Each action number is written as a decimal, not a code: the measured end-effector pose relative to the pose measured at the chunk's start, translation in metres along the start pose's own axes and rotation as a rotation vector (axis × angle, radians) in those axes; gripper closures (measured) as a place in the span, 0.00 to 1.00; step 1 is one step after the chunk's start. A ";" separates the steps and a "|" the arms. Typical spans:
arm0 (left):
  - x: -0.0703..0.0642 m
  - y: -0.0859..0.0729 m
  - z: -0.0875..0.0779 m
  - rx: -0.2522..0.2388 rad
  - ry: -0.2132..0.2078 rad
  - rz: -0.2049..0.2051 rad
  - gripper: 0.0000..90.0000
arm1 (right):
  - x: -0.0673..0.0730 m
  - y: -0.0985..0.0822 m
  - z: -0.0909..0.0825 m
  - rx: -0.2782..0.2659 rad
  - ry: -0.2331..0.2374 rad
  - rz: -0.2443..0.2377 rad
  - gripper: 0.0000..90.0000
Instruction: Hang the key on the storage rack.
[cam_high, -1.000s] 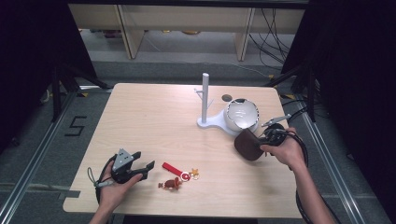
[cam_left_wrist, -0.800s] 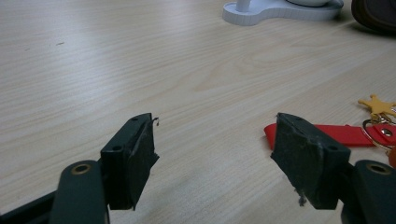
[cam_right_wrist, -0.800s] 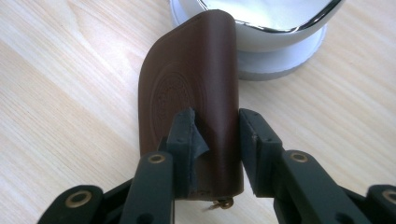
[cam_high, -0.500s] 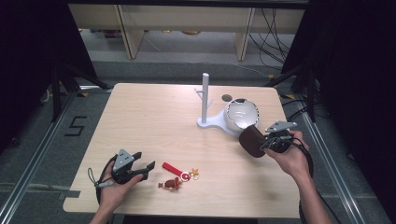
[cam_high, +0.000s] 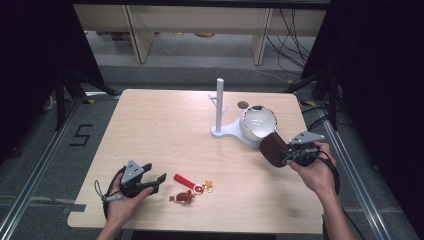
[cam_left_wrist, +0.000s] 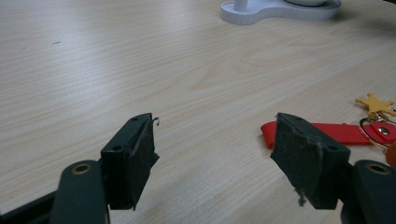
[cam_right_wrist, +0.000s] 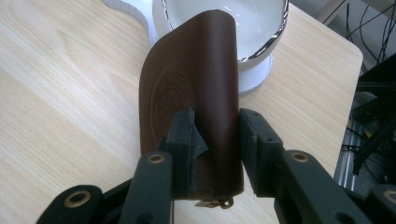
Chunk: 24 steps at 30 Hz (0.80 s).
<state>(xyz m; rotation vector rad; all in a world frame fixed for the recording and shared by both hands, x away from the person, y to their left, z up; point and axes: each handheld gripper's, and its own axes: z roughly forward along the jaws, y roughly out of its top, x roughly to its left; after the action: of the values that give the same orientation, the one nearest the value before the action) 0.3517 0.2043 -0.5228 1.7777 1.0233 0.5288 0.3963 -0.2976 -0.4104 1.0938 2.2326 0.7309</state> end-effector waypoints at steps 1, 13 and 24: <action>0.000 0.000 0.000 0.006 0.002 0.010 0.32 | -0.001 0.000 0.000 -0.014 -0.003 -0.011 0.75; -0.001 0.000 0.000 0.004 -0.001 0.011 0.32 | -0.006 0.009 -0.008 -0.050 -0.051 -0.015 0.75; -0.001 0.000 0.000 0.002 -0.001 0.011 0.32 | -0.013 0.022 -0.009 -0.100 -0.086 -0.056 0.75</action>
<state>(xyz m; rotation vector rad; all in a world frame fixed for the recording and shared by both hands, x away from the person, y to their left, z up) 0.3509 0.2037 -0.5225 1.7859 1.0145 0.5333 0.4082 -0.2992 -0.3862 0.9923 2.1223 0.7490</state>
